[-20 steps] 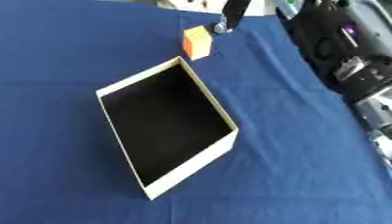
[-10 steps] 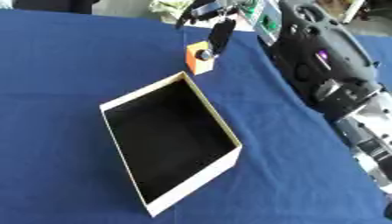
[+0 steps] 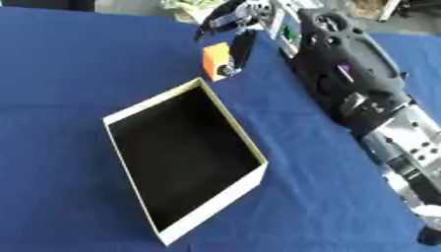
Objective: Pick up objects on the table and place them in the box.
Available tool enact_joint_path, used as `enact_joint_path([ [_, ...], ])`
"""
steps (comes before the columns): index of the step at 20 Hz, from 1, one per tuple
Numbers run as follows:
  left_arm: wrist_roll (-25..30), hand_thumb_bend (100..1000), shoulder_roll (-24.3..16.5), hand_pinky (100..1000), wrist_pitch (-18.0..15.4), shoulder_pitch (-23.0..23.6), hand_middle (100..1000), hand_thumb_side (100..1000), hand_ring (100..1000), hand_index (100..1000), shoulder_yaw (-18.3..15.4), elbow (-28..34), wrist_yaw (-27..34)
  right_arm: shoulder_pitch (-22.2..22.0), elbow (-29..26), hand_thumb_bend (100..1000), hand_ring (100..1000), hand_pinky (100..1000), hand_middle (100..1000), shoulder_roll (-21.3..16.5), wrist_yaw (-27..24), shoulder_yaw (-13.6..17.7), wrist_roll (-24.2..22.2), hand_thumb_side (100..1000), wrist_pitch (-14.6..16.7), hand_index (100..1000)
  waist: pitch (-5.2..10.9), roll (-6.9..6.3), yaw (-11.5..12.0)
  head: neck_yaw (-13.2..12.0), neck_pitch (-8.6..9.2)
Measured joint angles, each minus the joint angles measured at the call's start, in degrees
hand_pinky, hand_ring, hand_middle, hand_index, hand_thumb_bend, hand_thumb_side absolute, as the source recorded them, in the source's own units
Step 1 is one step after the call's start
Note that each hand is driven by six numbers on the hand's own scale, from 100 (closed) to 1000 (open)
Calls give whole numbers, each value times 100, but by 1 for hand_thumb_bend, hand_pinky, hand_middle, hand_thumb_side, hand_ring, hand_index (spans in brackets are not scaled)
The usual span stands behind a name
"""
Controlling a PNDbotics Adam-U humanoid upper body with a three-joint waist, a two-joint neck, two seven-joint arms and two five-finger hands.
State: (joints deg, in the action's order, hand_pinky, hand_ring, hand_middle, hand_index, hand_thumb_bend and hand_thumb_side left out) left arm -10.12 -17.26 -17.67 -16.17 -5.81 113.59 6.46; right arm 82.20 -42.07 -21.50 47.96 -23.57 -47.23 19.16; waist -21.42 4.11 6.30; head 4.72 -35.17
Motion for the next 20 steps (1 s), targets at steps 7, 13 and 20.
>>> enact_joint_path([
  [7, 24, 100, 3, 363, 1, 2, 510, 681, 496, 658, 15, 0, -17, 2, 53, 306, 1000, 991, 1000, 0, 143, 134, -17, 262, -17, 1000, -86, -56, -60, -4, -6],
  [13, 59, 100, 8, 362, 16, 1, 510, 684, 496, 657, 32, 0, -22, 3, 52, 324, 1000, 986, 990, 2, 126, 335, -86, 296, -86, 1000, -138, -110, -33, 0, -5],
  [20, 115, 100, 11, 360, 37, -1, 509, 686, 495, 656, 38, 0, -22, 3, 33, 267, 1000, 980, 983, 65, 191, 488, 47, 321, -98, 1000, -203, -110, 6, 7, 19],
])
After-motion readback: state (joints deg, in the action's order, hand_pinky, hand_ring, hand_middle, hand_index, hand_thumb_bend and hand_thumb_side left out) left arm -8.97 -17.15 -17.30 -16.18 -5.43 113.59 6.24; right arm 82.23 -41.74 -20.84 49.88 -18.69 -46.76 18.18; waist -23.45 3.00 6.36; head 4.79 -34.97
